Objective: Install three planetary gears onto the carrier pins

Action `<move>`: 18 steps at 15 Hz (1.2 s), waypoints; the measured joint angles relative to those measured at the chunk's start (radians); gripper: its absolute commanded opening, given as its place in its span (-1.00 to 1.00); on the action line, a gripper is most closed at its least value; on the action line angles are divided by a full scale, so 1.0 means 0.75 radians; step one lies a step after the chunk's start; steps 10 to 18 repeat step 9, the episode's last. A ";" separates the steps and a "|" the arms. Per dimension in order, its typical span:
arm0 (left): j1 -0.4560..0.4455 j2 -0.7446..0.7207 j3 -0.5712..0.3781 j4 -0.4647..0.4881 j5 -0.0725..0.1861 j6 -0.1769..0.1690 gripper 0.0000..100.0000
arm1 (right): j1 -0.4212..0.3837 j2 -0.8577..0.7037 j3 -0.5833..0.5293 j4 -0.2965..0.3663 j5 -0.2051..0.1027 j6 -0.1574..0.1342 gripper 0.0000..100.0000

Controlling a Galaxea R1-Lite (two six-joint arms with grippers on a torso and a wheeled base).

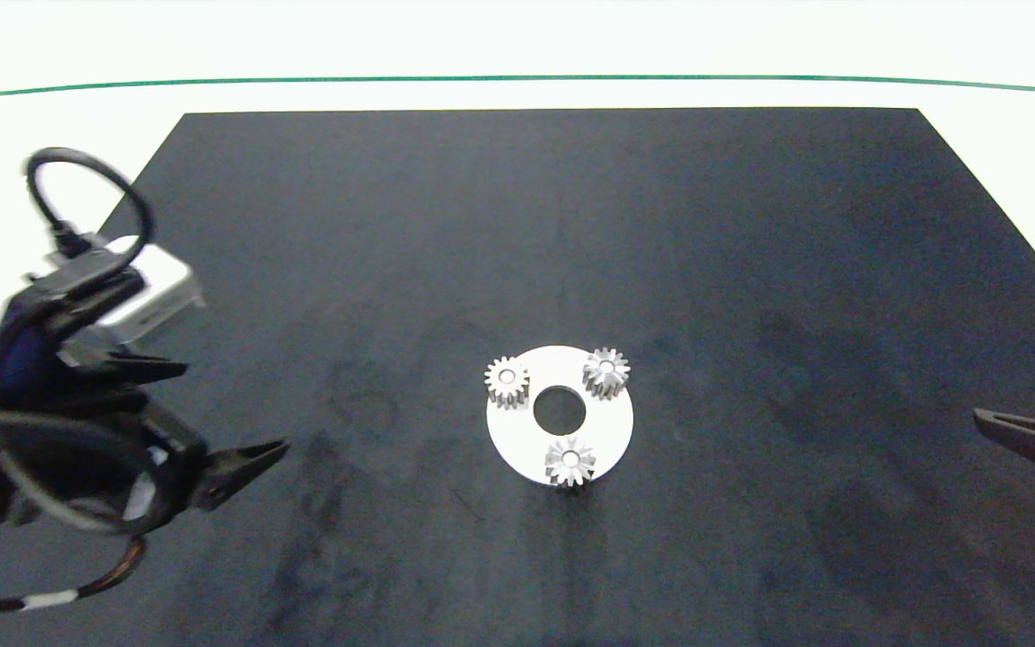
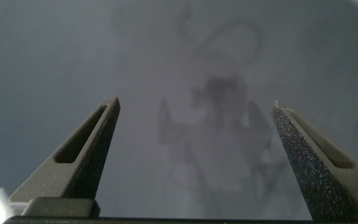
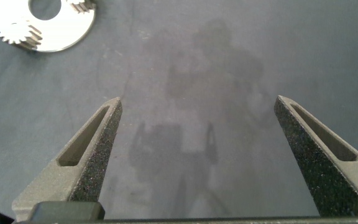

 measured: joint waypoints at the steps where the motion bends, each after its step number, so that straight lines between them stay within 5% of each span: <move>1: 0.072 -0.138 0.040 0.079 0.000 0.001 1.00 | -0.046 -0.010 -0.001 0.002 -0.009 -0.003 1.00; 7: 0.466 -0.949 0.233 0.410 -0.003 0.019 1.00 | -0.210 -0.338 0.023 0.225 -0.199 -0.002 1.00; 9: 0.509 -1.151 0.336 0.436 -0.010 0.024 1.00 | -0.277 -0.509 0.053 0.325 -0.216 0.005 1.00; 18: 0.509 -1.151 0.336 0.436 -0.010 0.024 1.00 | -0.277 -0.509 0.053 0.325 -0.216 0.005 1.00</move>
